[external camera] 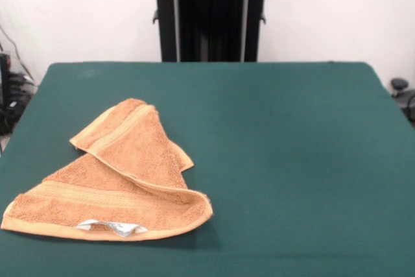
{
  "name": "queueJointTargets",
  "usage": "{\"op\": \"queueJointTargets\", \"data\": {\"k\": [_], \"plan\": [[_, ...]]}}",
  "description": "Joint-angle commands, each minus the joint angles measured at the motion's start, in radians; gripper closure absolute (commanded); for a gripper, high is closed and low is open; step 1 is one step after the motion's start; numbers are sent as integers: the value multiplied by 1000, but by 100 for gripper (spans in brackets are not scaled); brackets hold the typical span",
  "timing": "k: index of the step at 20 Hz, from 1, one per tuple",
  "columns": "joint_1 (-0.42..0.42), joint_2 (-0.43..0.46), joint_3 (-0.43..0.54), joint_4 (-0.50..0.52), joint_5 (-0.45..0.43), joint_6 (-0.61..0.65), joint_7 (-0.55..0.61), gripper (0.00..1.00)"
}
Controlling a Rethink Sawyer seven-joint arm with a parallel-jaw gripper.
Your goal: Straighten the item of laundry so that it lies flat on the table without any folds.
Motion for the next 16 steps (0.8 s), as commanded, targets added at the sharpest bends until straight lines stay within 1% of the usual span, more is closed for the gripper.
{"op": "queueJointTargets", "data": {"k": [1,3,6,8,10,14,15,16], "plan": [[-146,-20,232,27,-80,56,-172,0],[-166,-18,264,30,-81,55,-155,0],[-166,-30,262,41,-83,78,-113,0],[-177,-35,269,44,-96,80,-103,0],[-188,-36,266,39,-99,115,-118,0],[-161,-42,204,10,-145,191,-93,0],[-162,-44,186,10,-143,230,-85,0],[-190,-41,196,27,-105,257,-102,0]]}}
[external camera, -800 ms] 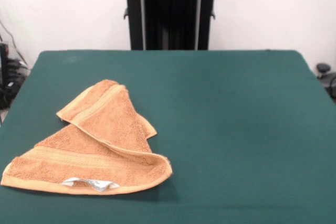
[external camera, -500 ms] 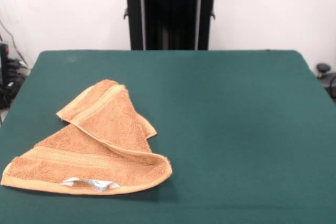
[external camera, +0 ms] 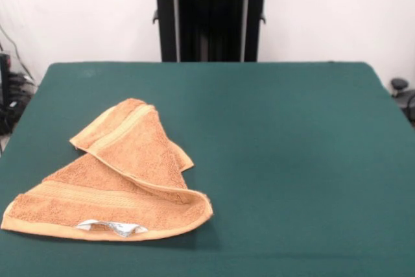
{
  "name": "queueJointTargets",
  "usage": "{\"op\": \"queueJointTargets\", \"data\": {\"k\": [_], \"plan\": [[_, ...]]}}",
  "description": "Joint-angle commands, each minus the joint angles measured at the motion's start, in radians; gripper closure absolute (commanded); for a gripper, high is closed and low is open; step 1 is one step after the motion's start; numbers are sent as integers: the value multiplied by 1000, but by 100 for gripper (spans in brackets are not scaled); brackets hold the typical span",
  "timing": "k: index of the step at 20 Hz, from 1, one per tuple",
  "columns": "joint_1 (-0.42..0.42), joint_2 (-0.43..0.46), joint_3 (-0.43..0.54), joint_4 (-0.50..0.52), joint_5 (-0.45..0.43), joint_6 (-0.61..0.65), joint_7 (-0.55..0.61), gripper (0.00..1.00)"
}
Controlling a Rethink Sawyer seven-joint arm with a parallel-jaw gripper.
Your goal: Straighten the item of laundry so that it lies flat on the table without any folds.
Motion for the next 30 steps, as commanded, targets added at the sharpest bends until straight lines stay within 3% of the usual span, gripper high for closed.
{"op": "queueJointTargets", "data": {"k": [1,5,9,18,23,30], "plan": [[-43,31,92,52,1,239,-148,0],[-228,168,238,17,-62,215,-241,0],[-324,299,305,-53,-158,217,-258,0],[-370,266,407,-16,-239,179,-123,0],[-372,296,407,-16,-268,180,-75,0],[-365,357,395,5,-333,89,-9,0]]}}
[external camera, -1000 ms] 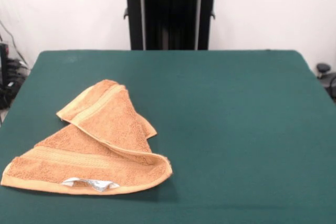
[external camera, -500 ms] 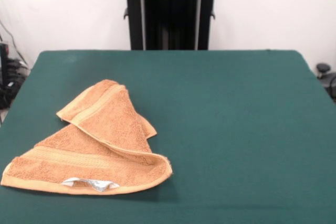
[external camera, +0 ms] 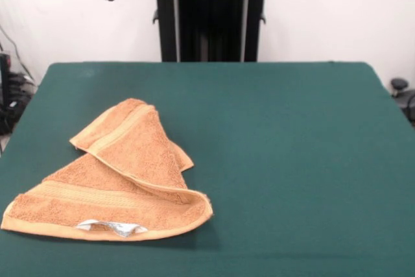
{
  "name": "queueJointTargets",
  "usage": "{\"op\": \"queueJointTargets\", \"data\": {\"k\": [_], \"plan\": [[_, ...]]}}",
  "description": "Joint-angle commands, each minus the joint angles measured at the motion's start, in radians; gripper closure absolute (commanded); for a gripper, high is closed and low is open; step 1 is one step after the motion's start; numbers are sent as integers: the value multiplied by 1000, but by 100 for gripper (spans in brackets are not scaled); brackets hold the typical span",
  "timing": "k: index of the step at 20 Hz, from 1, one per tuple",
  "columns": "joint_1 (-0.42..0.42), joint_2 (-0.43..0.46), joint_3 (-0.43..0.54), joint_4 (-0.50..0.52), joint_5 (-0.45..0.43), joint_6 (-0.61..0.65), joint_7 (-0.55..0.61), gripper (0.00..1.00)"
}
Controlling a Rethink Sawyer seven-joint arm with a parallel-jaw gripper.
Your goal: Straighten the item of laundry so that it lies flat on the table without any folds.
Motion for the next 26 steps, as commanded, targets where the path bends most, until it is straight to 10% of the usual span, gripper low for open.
{"op": "queueJointTargets", "data": {"k": [1,18,26], "plan": [[40,69,81,63,-78,-16,-2,0],[11,157,-108,140,-259,-95,91,0],[-16,369,-59,-75,-301,77,-65,0]]}}
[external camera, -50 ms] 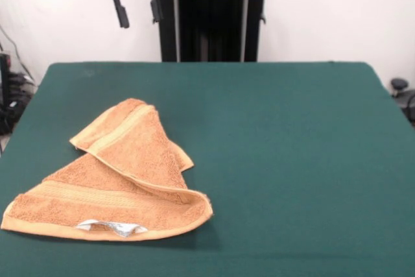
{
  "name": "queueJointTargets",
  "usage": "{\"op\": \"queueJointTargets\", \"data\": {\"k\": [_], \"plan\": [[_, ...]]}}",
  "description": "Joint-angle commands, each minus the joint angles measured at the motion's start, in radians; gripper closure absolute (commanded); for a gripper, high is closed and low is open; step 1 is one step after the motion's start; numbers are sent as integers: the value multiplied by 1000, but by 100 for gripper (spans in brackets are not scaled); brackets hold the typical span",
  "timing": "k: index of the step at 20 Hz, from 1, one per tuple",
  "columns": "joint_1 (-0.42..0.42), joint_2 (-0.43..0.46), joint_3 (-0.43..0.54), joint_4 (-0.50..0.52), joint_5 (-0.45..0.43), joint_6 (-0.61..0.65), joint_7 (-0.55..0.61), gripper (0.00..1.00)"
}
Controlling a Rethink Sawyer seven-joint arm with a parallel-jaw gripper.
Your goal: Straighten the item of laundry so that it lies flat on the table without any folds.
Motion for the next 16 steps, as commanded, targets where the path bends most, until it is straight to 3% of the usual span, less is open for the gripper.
{"op": "queueJointTargets", "data": {"k": [1,9,16], "plan": [[37,186,6,-133,-45,151,-80,0],[154,264,9,-365,-28,401,-163,0],[174,273,35,-445,-40,513,-183,0]]}}
